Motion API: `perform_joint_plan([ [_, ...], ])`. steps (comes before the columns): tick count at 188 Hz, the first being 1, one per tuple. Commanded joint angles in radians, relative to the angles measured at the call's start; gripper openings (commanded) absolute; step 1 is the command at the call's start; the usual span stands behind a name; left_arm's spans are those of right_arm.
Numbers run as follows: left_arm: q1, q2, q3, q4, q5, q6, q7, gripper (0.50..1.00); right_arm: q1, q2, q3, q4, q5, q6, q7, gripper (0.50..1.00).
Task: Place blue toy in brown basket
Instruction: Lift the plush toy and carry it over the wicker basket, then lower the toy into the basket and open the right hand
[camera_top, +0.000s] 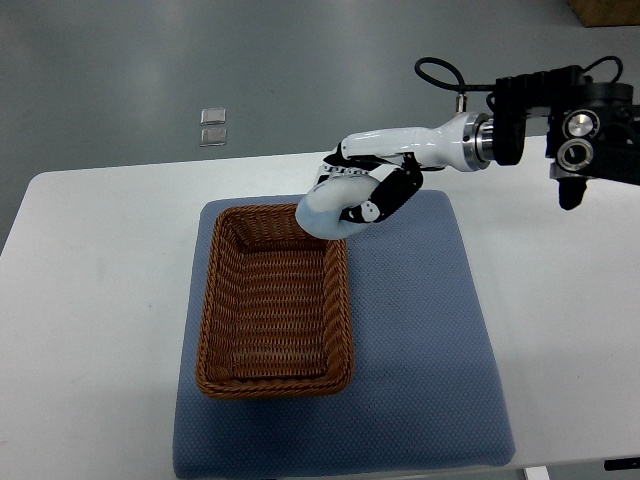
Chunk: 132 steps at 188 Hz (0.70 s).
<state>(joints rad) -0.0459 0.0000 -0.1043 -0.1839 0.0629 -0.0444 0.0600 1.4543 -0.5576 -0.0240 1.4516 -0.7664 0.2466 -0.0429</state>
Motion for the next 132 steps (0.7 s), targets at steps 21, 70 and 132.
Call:
perform_joint_plan([
  [21,0.000,0.000,-0.002,0.000,0.000,0.000,0.000,1.000,0.008,0.218,-0.053,-0.137,0.004,-0.043,0.018,0.588],
  [70,0.000,0.000,-0.002,-0.002,0.000,-0.002,0.000,1.000,-0.095,0.412,-0.073,-0.298,-0.010,-0.081,0.025,0.594],
  [132,0.000,0.000,0.002,0.000,0.000,0.000,0.000,1.000,-0.215,0.548,-0.077,-0.433,-0.083,-0.110,0.032,0.607],
])
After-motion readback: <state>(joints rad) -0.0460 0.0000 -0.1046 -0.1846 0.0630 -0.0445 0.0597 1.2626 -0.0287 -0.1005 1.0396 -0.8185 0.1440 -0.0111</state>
